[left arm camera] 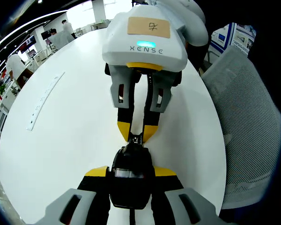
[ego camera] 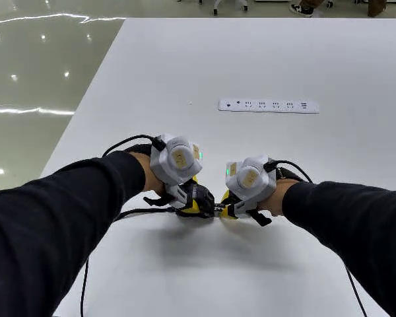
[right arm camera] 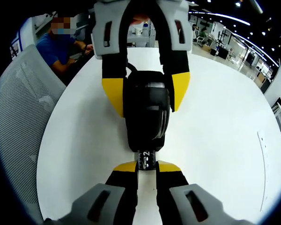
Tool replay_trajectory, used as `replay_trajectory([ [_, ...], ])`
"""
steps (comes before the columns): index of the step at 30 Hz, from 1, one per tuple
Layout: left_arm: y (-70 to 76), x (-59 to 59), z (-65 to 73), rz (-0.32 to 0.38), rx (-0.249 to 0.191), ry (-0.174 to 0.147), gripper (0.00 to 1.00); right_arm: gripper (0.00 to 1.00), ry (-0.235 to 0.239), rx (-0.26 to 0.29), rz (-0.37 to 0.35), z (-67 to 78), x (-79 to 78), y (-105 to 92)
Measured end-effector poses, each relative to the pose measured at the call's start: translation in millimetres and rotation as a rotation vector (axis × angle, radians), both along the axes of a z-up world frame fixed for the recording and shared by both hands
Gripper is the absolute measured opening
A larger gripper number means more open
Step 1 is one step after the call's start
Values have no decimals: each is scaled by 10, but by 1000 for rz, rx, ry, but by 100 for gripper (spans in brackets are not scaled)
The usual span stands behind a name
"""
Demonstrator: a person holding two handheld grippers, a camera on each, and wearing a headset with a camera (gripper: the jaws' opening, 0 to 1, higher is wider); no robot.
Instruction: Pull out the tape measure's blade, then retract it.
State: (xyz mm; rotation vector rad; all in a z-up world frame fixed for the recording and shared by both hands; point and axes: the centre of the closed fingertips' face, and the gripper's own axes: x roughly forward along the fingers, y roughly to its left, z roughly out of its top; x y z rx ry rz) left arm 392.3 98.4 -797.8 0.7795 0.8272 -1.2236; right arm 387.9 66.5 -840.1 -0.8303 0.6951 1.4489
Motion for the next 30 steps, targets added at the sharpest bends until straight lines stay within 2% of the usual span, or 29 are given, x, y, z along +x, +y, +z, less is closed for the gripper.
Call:
replay_trajectory([
  [17, -7, -5, 0, 10, 0, 0, 30, 9, 5, -32, -16, -11, 24, -189],
  [30, -6, 3, -11, 22, -8, -9, 30, 9, -2, -37, -14, -15, 17, -240],
])
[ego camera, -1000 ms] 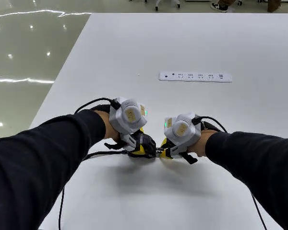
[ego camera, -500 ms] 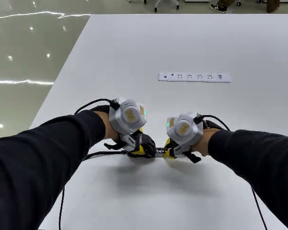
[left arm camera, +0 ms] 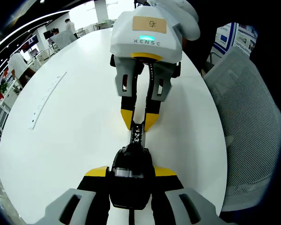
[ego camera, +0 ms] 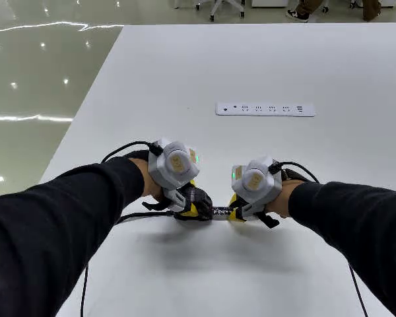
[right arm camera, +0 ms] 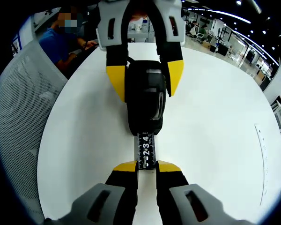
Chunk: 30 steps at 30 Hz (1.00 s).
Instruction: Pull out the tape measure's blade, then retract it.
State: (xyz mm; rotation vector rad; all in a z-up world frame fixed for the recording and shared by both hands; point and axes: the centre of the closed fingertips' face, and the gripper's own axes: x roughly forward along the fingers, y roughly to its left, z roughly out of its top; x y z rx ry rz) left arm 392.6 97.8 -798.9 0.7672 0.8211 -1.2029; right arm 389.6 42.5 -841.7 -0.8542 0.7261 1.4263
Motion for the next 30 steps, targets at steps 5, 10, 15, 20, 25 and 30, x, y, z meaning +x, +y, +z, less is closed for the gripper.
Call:
replay_trajectory([
  [5, -10, 1, -3, -2, 9, 3, 30, 9, 2, -2, -5, -6, 1, -59],
  [10, -5, 3, -2, -4, 12, 5, 30, 9, 1, -5, -7, -6, 0, -64],
  [15, -11, 6, 1, -2, 9, 3, 30, 9, -1, -6, -9, -10, 0, -118],
  [20, -12, 7, 2, 1, 8, 2, 30, 9, 2, -4, -25, -3, 2, -192],
  [25, -12, 10, 4, 6, 2, 0, 30, 9, 4, -5, -34, 0, 20, -297],
  [30, -13, 4, 8, 7, 1, -2, 30, 9, 7, -5, -46, 4, 27, -368],
])
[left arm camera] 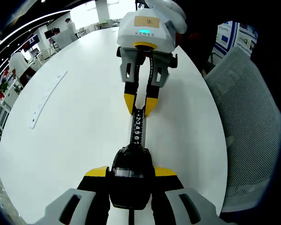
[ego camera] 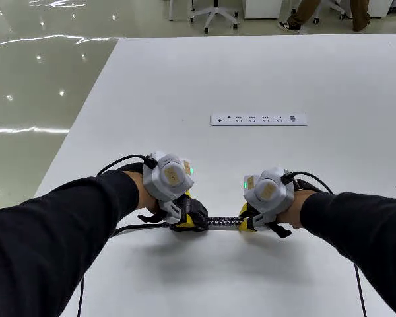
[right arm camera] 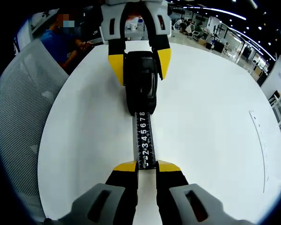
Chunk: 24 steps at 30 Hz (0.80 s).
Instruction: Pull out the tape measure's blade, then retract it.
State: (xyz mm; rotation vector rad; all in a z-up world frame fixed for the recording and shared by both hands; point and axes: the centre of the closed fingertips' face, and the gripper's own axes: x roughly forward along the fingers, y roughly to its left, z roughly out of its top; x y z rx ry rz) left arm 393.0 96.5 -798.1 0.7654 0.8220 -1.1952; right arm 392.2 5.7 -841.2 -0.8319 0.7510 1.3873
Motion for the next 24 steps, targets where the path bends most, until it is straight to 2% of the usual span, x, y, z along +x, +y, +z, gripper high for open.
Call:
replay_trajectory([
  [24, 3, 5, -6, 5, -7, 1, 30, 9, 16, -8, -31, -29, 25, -242],
])
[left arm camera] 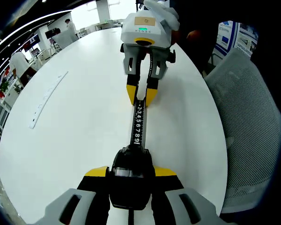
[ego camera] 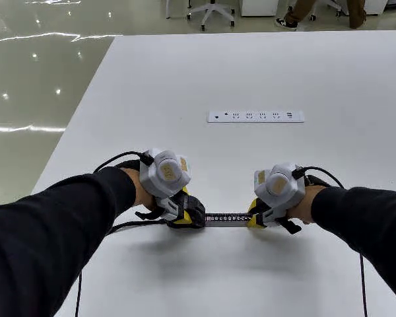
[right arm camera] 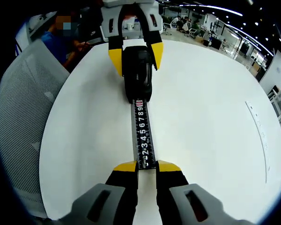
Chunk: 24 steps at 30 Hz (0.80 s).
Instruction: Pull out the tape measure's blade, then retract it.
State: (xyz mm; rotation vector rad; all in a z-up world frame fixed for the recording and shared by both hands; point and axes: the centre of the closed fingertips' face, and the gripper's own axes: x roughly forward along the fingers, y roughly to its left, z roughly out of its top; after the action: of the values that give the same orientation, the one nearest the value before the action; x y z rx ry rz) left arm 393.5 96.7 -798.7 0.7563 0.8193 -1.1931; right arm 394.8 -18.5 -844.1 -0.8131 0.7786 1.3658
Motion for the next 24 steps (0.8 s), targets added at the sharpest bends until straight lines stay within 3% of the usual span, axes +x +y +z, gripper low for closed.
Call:
replay_trajectory([
  [15, -2, 2, -2, 5, -5, 1, 30, 9, 8, 9, -24, 39, 24, -139],
  [24, -1, -3, 0, 8, -6, 3, 30, 9, 5, 5, -34, 35, 33, -329],
])
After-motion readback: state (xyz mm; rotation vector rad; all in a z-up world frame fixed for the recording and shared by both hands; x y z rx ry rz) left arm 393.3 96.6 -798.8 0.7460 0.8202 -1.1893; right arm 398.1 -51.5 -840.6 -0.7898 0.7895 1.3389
